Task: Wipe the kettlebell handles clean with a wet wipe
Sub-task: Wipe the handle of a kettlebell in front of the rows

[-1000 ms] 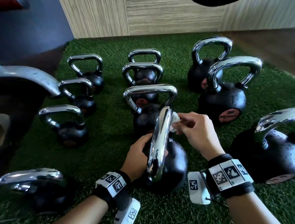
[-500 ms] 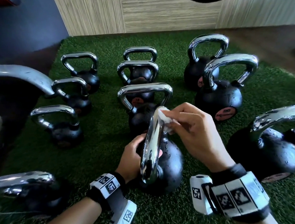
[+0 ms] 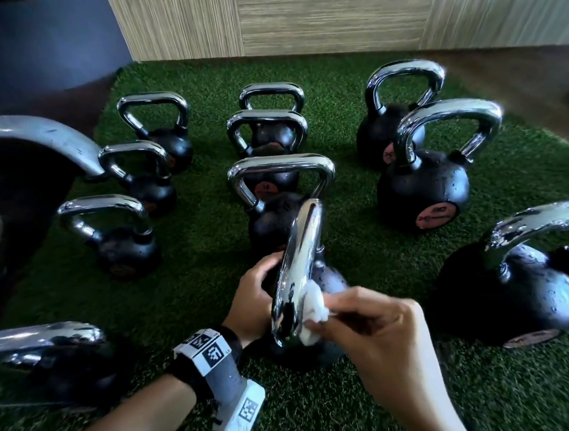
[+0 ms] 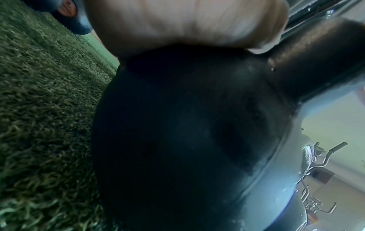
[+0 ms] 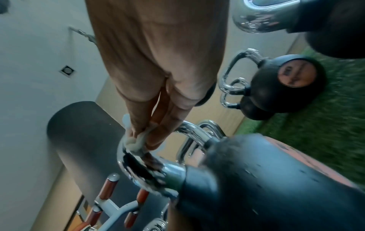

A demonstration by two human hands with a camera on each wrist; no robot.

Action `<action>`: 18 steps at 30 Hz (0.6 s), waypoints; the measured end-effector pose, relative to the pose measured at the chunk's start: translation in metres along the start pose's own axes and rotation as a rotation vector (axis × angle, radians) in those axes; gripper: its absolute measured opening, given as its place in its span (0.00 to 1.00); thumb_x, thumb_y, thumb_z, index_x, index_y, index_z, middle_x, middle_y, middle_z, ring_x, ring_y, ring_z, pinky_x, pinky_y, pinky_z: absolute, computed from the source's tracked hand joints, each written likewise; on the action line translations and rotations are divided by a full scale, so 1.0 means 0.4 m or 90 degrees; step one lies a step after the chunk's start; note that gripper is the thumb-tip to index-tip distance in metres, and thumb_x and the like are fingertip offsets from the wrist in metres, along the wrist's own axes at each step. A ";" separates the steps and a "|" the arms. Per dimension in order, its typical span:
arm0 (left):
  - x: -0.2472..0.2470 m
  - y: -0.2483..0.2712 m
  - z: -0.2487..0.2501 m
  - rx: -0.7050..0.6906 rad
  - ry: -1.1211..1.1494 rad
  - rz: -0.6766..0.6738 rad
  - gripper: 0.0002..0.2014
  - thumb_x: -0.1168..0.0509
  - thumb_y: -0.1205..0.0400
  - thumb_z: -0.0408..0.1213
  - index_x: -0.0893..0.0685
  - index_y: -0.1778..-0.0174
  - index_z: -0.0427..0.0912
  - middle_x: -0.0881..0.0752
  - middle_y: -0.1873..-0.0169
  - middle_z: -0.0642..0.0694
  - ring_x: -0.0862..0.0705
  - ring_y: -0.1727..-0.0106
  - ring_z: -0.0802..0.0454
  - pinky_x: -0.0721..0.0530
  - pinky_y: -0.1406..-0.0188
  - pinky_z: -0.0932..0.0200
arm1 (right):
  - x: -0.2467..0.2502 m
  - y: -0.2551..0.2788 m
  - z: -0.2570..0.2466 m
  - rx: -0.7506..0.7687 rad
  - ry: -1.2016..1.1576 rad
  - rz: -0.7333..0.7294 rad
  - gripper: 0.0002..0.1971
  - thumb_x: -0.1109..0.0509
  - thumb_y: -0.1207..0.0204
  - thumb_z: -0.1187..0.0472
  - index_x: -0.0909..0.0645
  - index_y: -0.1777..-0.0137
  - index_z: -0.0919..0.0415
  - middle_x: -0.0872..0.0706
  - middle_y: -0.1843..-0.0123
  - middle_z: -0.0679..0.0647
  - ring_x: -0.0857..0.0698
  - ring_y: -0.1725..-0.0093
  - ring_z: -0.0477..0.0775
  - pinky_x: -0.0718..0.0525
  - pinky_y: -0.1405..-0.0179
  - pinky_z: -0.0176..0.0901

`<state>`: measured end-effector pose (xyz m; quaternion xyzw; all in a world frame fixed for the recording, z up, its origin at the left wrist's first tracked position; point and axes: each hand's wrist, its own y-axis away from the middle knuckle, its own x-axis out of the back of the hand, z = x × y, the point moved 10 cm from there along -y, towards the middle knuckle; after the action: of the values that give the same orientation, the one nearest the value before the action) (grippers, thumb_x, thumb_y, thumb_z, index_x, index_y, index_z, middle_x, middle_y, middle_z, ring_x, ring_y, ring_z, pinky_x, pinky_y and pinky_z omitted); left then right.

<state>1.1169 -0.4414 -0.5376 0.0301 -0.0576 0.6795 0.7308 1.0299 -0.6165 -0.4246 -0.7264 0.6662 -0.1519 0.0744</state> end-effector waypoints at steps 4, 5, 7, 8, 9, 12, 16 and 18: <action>0.008 0.002 0.006 -0.049 -0.025 0.027 0.24 0.19 0.33 0.50 0.14 0.43 0.50 0.14 0.55 0.44 0.19 0.57 0.69 0.21 0.49 0.60 | -0.024 0.036 0.057 -0.044 -0.057 -0.020 0.07 0.15 0.37 0.67 0.05 0.59 0.62 0.05 0.62 0.49 0.07 0.65 0.49 0.08 0.66 0.42; 0.007 0.005 0.013 -0.059 -0.032 0.024 0.24 0.20 0.33 0.51 0.14 0.42 0.50 0.15 0.52 0.44 0.20 0.57 0.71 0.21 0.49 0.62 | -0.024 0.039 0.063 -0.039 -0.050 -0.021 0.07 0.15 0.37 0.69 0.05 0.59 0.63 0.05 0.62 0.48 0.07 0.64 0.49 0.09 0.65 0.41; 0.007 0.004 0.016 -0.067 -0.042 0.025 0.25 0.20 0.32 0.52 0.14 0.40 0.49 0.16 0.50 0.44 0.19 0.55 0.71 0.21 0.46 0.61 | -0.025 0.043 0.067 -0.026 -0.033 -0.022 0.07 0.14 0.37 0.69 0.05 0.58 0.63 0.06 0.61 0.46 0.08 0.63 0.47 0.11 0.65 0.35; 0.012 0.004 0.012 -0.067 -0.045 0.031 0.27 0.20 0.32 0.51 0.14 0.38 0.48 0.15 0.55 0.46 0.18 0.53 0.69 0.20 0.44 0.59 | -0.027 0.045 0.071 -0.025 -0.015 -0.026 0.07 0.14 0.36 0.66 0.05 0.58 0.60 0.06 0.60 0.45 0.08 0.62 0.46 0.13 0.65 0.34; 0.015 0.004 0.015 -0.069 -0.058 0.035 0.29 0.20 0.31 0.51 0.14 0.35 0.47 0.13 0.56 0.52 0.17 0.49 0.67 0.18 0.41 0.57 | -0.031 0.048 0.080 -0.030 0.000 -0.031 0.06 0.14 0.35 0.63 0.05 0.58 0.58 0.07 0.60 0.44 0.09 0.61 0.46 0.13 0.65 0.33; 0.020 0.000 -0.006 -0.047 -0.072 0.044 0.25 0.21 0.30 0.49 0.13 0.37 0.48 0.11 0.53 0.58 0.13 0.49 0.61 0.17 0.41 0.62 | -0.030 0.047 0.101 -0.007 0.093 -0.054 0.03 0.16 0.28 0.58 0.05 0.55 0.54 0.08 0.58 0.43 0.09 0.58 0.44 0.12 0.63 0.35; 0.021 0.007 0.016 -0.068 0.005 0.066 0.28 0.29 0.31 0.50 0.18 0.51 0.24 0.19 0.50 0.49 0.23 0.44 0.43 0.23 0.57 0.75 | -0.045 0.004 0.099 0.028 0.186 -0.197 0.06 0.24 0.20 0.55 0.07 0.48 0.51 0.11 0.54 0.41 0.10 0.53 0.45 0.10 0.57 0.41; 0.012 0.007 0.014 -0.041 0.042 0.048 0.25 0.31 0.32 0.53 0.18 0.57 0.30 0.18 0.54 0.44 0.22 0.50 0.37 0.22 0.55 0.69 | -0.057 -0.038 0.109 0.018 0.234 -0.275 0.08 0.25 0.18 0.52 0.07 0.44 0.50 0.13 0.54 0.40 0.12 0.53 0.42 0.14 0.54 0.38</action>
<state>1.1140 -0.4370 -0.5315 -0.0178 -0.0562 0.7047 0.7071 1.0568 -0.5964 -0.4639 -0.8108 0.4960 -0.3026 -0.0713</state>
